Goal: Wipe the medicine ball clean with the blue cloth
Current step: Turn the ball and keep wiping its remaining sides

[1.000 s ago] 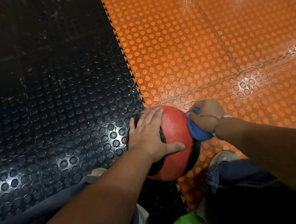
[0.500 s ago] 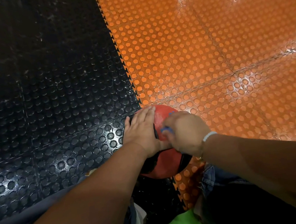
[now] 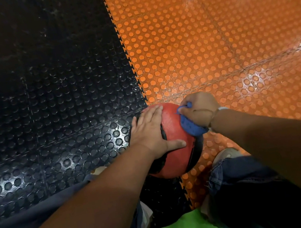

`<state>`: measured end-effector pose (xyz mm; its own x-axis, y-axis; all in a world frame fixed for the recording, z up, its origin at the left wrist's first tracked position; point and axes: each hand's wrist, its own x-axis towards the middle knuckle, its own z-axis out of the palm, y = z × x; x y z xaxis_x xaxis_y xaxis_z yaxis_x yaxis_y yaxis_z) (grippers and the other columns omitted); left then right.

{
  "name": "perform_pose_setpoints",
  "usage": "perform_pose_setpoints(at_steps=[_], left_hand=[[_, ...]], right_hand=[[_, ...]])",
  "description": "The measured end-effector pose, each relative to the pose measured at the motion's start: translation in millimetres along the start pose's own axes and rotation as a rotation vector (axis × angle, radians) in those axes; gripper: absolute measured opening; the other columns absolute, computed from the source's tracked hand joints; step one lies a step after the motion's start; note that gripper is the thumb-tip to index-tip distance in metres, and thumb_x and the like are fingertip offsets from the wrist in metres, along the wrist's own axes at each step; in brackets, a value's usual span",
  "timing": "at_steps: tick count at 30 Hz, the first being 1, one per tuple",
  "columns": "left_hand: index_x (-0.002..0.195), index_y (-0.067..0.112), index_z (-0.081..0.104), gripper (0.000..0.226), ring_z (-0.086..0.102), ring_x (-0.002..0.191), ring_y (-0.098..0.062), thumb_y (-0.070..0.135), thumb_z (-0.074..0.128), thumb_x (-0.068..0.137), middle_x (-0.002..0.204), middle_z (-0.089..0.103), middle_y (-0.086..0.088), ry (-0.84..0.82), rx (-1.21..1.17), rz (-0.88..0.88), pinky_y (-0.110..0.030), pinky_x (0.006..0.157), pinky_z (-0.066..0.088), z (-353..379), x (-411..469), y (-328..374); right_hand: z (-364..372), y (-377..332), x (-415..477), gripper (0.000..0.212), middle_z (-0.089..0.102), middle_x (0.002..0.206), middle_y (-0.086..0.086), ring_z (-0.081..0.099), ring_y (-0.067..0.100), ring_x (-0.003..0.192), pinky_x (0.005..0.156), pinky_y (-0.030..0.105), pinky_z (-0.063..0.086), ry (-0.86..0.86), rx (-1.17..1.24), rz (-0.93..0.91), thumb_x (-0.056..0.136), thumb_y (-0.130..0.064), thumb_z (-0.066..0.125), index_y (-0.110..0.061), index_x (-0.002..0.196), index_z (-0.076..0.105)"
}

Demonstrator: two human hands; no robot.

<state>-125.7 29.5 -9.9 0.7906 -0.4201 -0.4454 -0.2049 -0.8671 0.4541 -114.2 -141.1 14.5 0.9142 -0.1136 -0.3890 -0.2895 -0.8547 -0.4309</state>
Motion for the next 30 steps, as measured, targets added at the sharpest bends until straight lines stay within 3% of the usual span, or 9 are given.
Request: perform_pose_setpoints(at_steps=[4,6,9,13,15,21,24,26,30], left_hand=[[0.152,0.030,0.000,0.121,-0.003,0.145,-0.009,0.074,0.067,0.061,0.158,0.000,0.014,-0.012,-0.007,0.008,-0.040,0.117,-0.009,-1,-1,-4],[0.152,0.031,0.000,0.121,-0.004,0.146,-0.010,0.075,0.066,0.061,0.158,0.000,0.015,-0.024,0.014,0.019,-0.040,0.117,-0.011,1,-5,-2],[0.152,0.031,-0.001,0.121,-0.004,0.146,-0.010,0.078,0.064,0.061,0.158,0.000,0.014,-0.006,0.021,0.018,-0.043,0.118,-0.009,4,-6,5],[0.152,0.032,-0.001,0.121,-0.004,0.145,-0.009,0.077,0.065,0.060,0.158,0.000,0.015,-0.006,0.020,0.017,-0.042,0.118,-0.009,3,-5,2],[0.151,0.033,0.000,0.121,-0.003,0.145,-0.008,0.075,0.067,0.060,0.158,0.000,0.016,-0.001,0.017,0.029,-0.041,0.118,-0.009,4,-8,0],[0.151,0.035,-0.001,0.123,-0.004,0.144,-0.007,0.075,0.069,0.058,0.157,0.001,0.018,0.001,0.013,0.032,-0.040,0.116,-0.012,5,-18,0],[0.151,0.035,0.001,0.123,-0.003,0.143,-0.006,0.075,0.069,0.057,0.156,0.002,0.019,0.004,0.016,0.037,-0.040,0.117,-0.011,6,-17,0],[0.151,0.035,0.001,0.122,-0.003,0.143,-0.005,0.075,0.069,0.057,0.156,0.002,0.019,0.012,0.023,0.039,-0.040,0.117,-0.011,7,-17,2],[0.151,0.035,-0.001,0.122,-0.005,0.144,-0.006,0.076,0.068,0.058,0.156,0.001,0.018,0.017,0.063,0.076,-0.041,0.116,-0.014,12,-21,8]], right_hand=[[11,-13,-20,0.016,0.068,0.098,0.004,0.060,0.021,0.093,0.083,0.031,0.047,-0.110,-0.054,-0.283,0.088,-0.028,0.059,-0.019,0.096,0.069],[10,-3,-17,0.012,0.070,0.095,0.004,0.061,0.021,0.092,0.084,0.031,0.047,-0.134,0.040,-0.195,0.086,-0.025,0.063,-0.017,0.091,0.071],[2,12,-3,0.013,0.070,0.095,0.007,0.062,0.023,0.094,0.079,0.028,0.047,-0.004,0.190,0.060,0.086,-0.024,0.065,-0.013,0.088,0.072],[11,-2,-19,0.014,0.069,0.100,0.001,0.060,0.017,0.094,0.084,0.026,0.045,-0.038,0.076,-0.104,0.087,-0.027,0.061,-0.019,0.092,0.071],[12,-5,-25,0.009,0.069,0.095,-0.001,0.061,0.016,0.093,0.087,0.029,0.047,-0.098,0.165,-0.100,0.085,-0.026,0.065,-0.020,0.086,0.071],[-10,38,3,0.010,0.067,0.091,0.009,0.060,0.024,0.086,0.073,0.030,0.047,0.014,0.321,0.353,0.081,-0.020,0.070,-0.011,0.084,0.071],[-5,23,2,0.007,0.065,0.078,0.004,0.062,0.022,0.083,0.077,0.032,0.051,0.028,0.482,0.279,0.078,-0.019,0.073,-0.014,0.076,0.069],[7,14,-1,0.007,0.068,0.080,0.006,0.062,0.021,0.083,0.079,0.034,0.052,-0.052,0.428,0.168,0.079,-0.020,0.073,-0.012,0.078,0.071],[-2,25,11,0.017,0.069,0.089,0.011,0.062,0.026,0.087,0.072,0.031,0.048,-0.079,0.203,0.229,0.081,-0.025,0.070,-0.009,0.084,0.072]])
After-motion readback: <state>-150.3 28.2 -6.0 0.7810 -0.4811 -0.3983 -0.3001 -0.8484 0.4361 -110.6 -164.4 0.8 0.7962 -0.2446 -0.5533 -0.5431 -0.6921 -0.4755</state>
